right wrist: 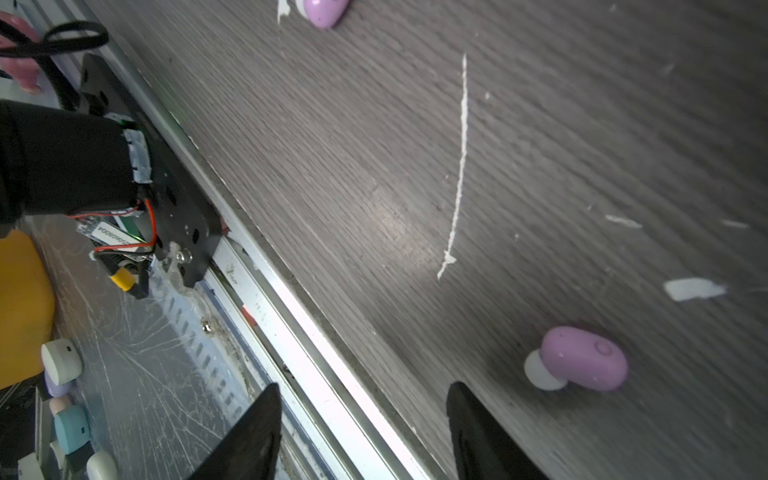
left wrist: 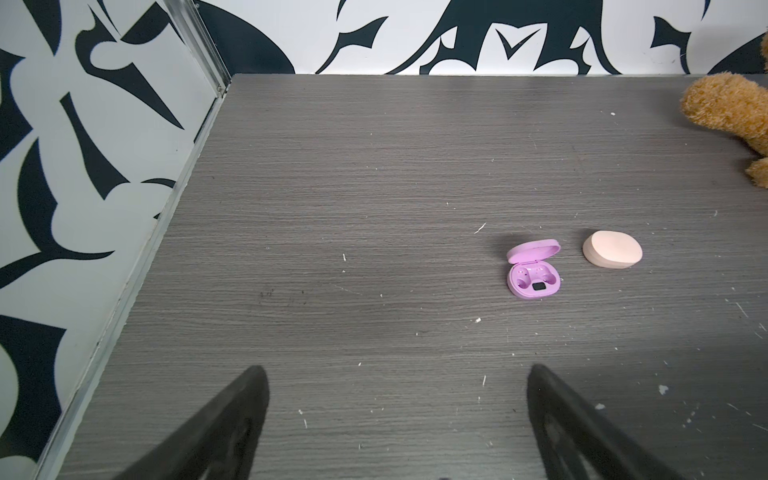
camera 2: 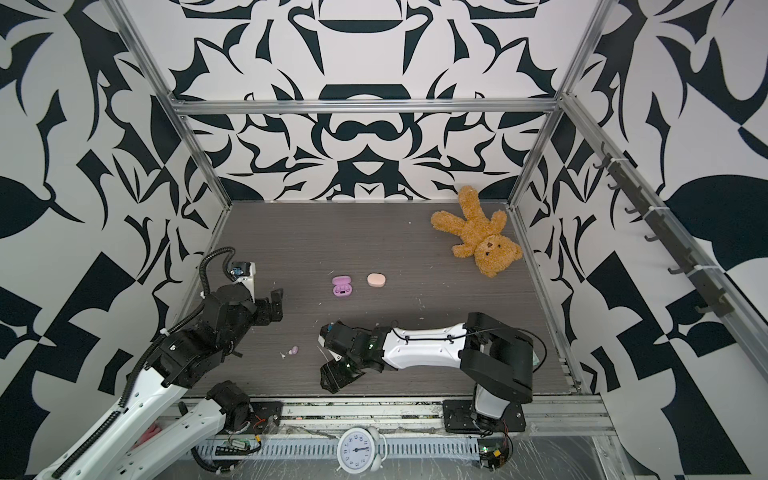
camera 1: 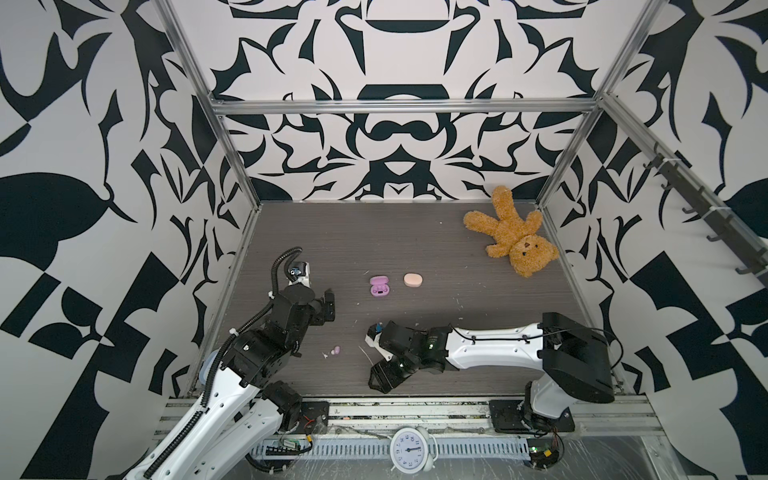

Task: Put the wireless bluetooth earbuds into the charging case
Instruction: 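Open the right gripper and move it toward the lilac earbuds nearer the robot, then lower the right gripper over a lilac earbud on the table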

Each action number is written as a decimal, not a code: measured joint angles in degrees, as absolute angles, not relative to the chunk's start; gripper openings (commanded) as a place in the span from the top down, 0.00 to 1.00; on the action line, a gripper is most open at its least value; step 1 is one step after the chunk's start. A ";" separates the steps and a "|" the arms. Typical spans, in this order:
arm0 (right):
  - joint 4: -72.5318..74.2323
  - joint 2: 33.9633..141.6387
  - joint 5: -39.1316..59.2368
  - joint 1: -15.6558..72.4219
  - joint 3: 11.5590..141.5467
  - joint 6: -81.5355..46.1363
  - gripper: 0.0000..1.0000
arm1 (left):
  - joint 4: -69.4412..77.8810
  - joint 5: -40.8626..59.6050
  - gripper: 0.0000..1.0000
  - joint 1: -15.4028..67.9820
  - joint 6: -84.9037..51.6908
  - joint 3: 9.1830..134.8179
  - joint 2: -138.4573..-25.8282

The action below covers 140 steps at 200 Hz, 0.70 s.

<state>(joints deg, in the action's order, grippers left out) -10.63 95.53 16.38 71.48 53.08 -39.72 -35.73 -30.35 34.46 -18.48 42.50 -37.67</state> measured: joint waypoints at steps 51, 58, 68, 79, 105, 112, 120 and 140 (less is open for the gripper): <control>-10.79 97.80 15.55 71.72 53.21 -39.24 0.42 | -35.38 -30.13 0.01 34.46 -18.39 42.50 -37.93; -10.96 98.02 15.22 71.72 53.23 -39.18 0.43 | -35.38 -30.13 0.01 34.46 -18.39 42.50 -37.93; -11.29 98.35 14.72 71.72 53.30 -39.00 0.44 | -35.38 -30.13 0.01 34.46 -18.39 42.50 -37.95; -11.68 98.45 14.09 71.72 53.54 -38.92 0.46 | -35.38 -30.13 0.01 34.44 -18.39 42.50 -37.93; -12.73 98.45 11.55 71.72 53.80 -38.81 0.49 | -35.38 -30.04 0.01 34.44 -18.39 42.50 -37.95; -12.99 98.43 10.90 71.72 53.80 -38.81 0.49 | -35.38 -29.95 0.01 34.44 -18.39 42.50 -37.93; -13.15 98.41 10.09 71.72 53.82 -38.81 0.50 | -35.35 -29.89 0.01 34.44 -18.37 42.50 -37.93; -13.80 98.19 7.68 71.72 53.82 -38.85 0.53 | -35.38 -29.58 0.01 34.44 -18.35 42.50 -37.95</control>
